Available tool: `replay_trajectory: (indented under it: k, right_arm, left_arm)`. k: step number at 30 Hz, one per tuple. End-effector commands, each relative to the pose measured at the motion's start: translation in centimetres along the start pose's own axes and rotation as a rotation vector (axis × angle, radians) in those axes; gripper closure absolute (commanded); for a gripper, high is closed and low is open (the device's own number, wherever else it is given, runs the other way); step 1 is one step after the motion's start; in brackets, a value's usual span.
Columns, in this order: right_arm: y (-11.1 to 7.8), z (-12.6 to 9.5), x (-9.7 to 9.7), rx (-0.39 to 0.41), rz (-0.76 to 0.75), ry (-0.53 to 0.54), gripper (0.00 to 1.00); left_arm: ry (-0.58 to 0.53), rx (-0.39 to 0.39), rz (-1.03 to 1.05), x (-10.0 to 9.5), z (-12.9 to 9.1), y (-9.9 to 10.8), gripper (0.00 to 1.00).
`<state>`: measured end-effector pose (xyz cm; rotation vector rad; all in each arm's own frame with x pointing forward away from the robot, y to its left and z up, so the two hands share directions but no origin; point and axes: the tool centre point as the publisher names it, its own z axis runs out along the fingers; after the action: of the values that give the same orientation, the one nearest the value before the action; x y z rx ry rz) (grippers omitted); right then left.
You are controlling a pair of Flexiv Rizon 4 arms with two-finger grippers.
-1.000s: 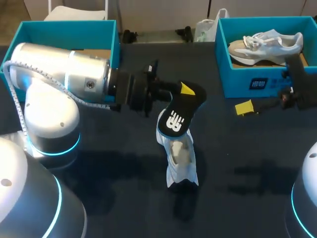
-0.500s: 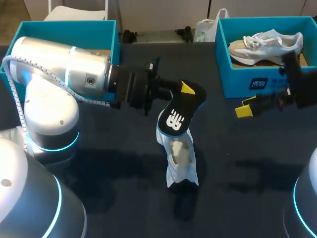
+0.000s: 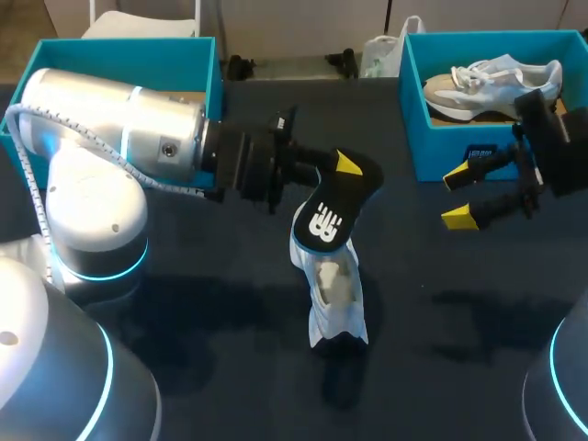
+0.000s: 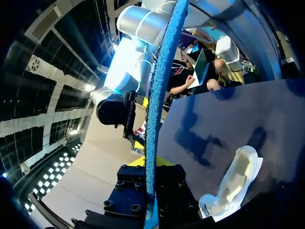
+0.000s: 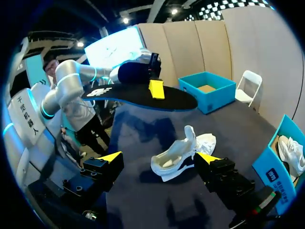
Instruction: Take the shoe out of the shoebox, open the shoe tongue, remove and reinsert the insole, then place the shoe into the shoebox
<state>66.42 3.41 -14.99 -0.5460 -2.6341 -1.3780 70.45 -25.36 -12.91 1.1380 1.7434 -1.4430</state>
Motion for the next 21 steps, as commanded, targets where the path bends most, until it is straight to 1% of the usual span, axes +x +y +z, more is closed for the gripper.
replay_trajectory:
  k: [1, 6, 7, 8, 9, 10, 11, 21]
  right_arm:
    - [0.2, 0.2, -0.2, 0.005, 0.003, 0.003, 0.00]
    - [0.2, 0.2, -0.2, 0.005, 0.003, 0.003, 0.00]
    - [-0.1, 0.2, -0.6, 0.028, -0.017, -0.018, 0.00]
    - [-1.0, -0.1, -2.1, 0.073, -0.083, -0.080, 0.00]
    - [-1.1, -0.3, -2.8, 0.114, -0.128, -0.101, 0.00]
    - [-1.1, -0.8, -3.4, 0.178, -0.205, -0.167, 0.00]
    - [-1.0, -0.9, -3.5, 0.208, -0.245, -0.161, 0.00]
    - [-1.0, -0.9, -3.5, 0.208, -0.245, -0.161, 0.00]
  left_arm:
    - [0.004, -0.002, 0.000, -0.1, 0.1, 0.0, 1.00]
    - [0.004, -0.002, 0.000, -0.1, 0.1, 0.0, 1.00]
    - [0.004, -0.002, 0.000, -0.1, 0.1, 0.0, 1.00]
    - [0.004, -0.002, 0.000, -0.1, 0.1, 0.0, 1.00]
    - [0.004, -0.002, 0.000, -0.1, 0.1, 0.0, 1.00]
    - [0.004, -0.002, 0.000, -0.1, 0.1, 0.0, 1.00]
    - [0.004, -0.002, 0.000, -0.1, 0.1, 0.0, 1.00]
    - [0.004, -0.002, 0.000, -0.1, 0.1, 0.0, 1.00]
